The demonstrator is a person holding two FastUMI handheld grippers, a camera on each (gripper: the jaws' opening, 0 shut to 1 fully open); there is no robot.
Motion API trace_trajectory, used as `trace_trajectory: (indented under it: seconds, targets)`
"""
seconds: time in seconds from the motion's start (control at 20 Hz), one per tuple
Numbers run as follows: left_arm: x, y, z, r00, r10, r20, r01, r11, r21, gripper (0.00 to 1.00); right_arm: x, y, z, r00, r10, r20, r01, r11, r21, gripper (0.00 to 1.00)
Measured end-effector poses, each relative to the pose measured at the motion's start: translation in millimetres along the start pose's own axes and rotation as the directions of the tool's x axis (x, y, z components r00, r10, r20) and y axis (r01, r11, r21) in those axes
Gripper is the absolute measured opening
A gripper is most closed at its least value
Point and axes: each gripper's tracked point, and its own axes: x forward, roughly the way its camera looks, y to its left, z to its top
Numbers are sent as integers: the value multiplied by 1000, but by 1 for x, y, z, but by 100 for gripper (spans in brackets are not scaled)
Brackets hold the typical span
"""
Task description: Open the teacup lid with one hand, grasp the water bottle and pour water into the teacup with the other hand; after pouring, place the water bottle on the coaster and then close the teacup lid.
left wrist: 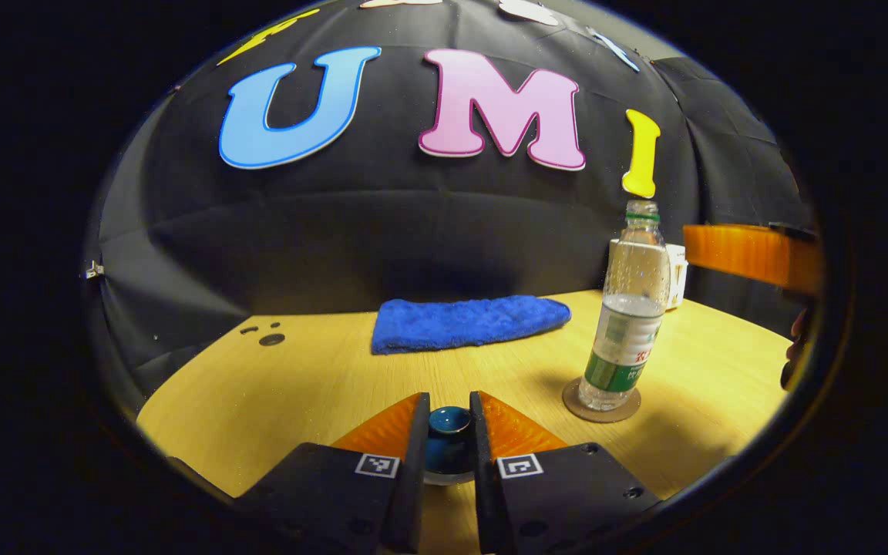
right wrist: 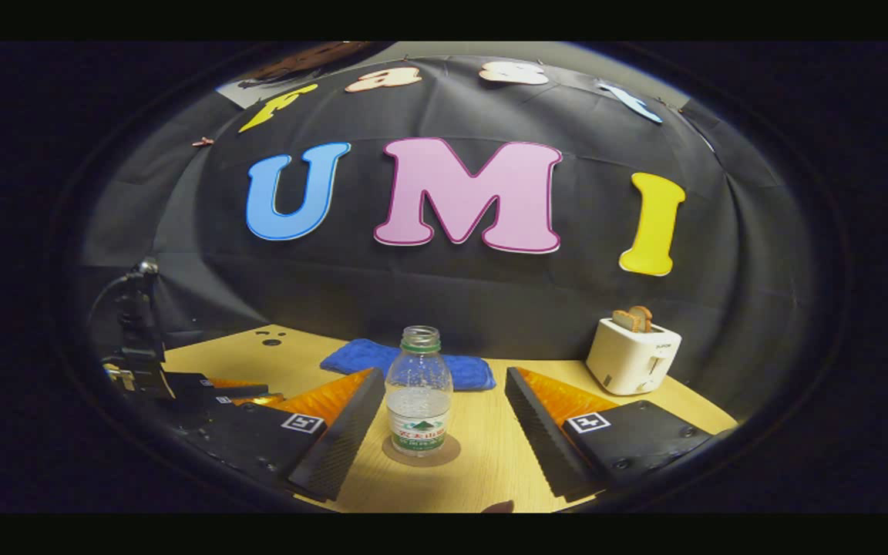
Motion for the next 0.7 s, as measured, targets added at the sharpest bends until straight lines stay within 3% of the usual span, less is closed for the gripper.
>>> trace_trajectory:
  seconds: [0.3, 0.35, 0.4, 0.6, 0.7]
  targets:
    - [-19, 12, 27, 999, 35, 37, -34, 999, -22, 32, 19, 14, -34, 998, 40, -56, -39, 999, 23, 98]
    - [-22, 16, 28, 998, 43, 35, -42, 999, -27, 28, 24, 16, -42, 997, 44, -63, -43, 999, 19, 98]
    - [-26, 21, 30, 998, 54, 36, -52, 998, -31, 35, 28, 18, -48, 996, 46, -72, -45, 999, 14, 98]
    - [-36, 39, 34, 996, 84, 34, -83, 996, -29, 28, 45, 21, -64, 995, 48, -90, -46, 999, 18, 98]
    - [-38, 45, 34, 995, 94, 33, -93, 995, -30, 32, 52, 20, -71, 994, 44, -97, -41, 999, 31, 98]
